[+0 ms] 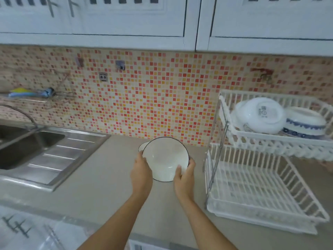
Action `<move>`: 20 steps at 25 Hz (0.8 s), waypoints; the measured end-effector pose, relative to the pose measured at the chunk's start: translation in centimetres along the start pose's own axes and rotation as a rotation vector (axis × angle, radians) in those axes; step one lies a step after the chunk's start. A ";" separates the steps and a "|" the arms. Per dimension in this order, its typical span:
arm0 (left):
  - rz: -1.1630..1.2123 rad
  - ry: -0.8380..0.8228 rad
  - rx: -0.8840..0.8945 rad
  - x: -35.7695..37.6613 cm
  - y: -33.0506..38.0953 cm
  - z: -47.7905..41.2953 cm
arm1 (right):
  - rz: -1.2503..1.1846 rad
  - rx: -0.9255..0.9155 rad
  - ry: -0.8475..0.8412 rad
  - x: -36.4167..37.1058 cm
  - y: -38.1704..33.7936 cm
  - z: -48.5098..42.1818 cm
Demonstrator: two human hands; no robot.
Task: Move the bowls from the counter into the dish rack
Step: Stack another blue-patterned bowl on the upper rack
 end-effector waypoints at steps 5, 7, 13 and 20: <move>0.431 0.199 0.144 -5.5 7.9 -0.4 | -0.335 -0.029 -0.057 -4.2 -10.9 -2.2; 0.554 0.249 0.200 -6.7 10.7 -0.4 | -0.434 -0.023 -0.109 -6.1 -13.5 -3.4; 0.895 -0.092 0.067 -5.0 19.1 0.7 | -0.426 -0.166 -0.124 -15.4 -17.9 -8.4; 0.847 -0.492 0.299 2.0 31.6 3.0 | -0.206 -0.336 -0.219 -29.7 -15.8 -18.2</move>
Point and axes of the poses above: each hand's wrist, its own z-axis away from the middle knuckle, its own x-axis out of the palm, y = z × x, the point moved 2 cm from there along -z, towards the middle knuckle, and after that the axes turned 10 degrees about y, right-handed, at the moved point
